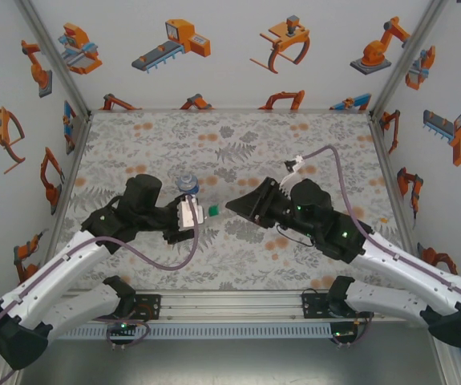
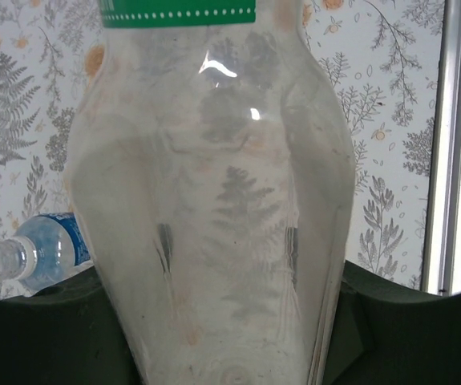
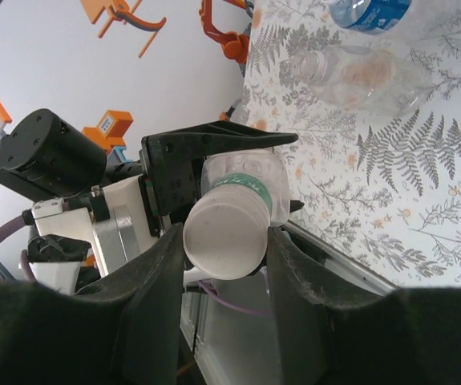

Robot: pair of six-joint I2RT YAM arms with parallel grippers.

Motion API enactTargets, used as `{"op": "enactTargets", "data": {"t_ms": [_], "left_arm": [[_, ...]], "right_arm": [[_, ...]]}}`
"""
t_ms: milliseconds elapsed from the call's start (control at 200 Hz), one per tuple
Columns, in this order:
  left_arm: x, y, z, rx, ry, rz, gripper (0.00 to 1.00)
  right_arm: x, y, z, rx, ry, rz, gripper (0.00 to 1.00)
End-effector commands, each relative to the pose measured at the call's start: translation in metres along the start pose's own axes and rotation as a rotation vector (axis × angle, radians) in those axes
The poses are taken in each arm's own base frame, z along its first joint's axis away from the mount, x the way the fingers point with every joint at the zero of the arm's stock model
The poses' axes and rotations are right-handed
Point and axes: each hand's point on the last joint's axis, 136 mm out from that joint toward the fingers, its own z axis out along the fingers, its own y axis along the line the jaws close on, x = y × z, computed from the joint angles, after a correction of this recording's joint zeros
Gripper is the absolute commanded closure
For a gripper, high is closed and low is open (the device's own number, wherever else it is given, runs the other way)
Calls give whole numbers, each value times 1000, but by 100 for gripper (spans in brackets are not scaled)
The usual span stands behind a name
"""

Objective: Screw on the bottle caps

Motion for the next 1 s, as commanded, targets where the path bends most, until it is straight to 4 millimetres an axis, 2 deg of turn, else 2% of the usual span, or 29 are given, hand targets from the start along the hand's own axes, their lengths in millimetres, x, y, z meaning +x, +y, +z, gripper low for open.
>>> {"op": "enactTargets", "data": {"t_ms": [0,85,170,290,441,551,771,996], "left_arm": [[-33,-7,-11,31,-140,92,100],[-34,-9,-11,42,-142,94,100],[-35,-12,-12,59,-150,97,100],[-38,-24,-13,121,-179,115,100],[-43,-37,-14,197,-222,125,100],[-44,-40,-15,226,-226,120,100],[-44,-39,-14,227,-217,108,100],[-45,-37,-14,217,-224,101,100]], "right_arm": [[-34,16,-17,-31,-170,-171,57],[-39,36,-31,-89,-201,-390,55],[-28,61,-45,-194,-174,-666,55],[8,86,-61,-384,-70,-1066,54],[48,91,-74,-553,104,-1367,48],[60,89,-71,-599,183,-1448,44],[73,91,-63,-692,214,-1456,44],[66,81,-51,-614,193,-1449,48]]}}
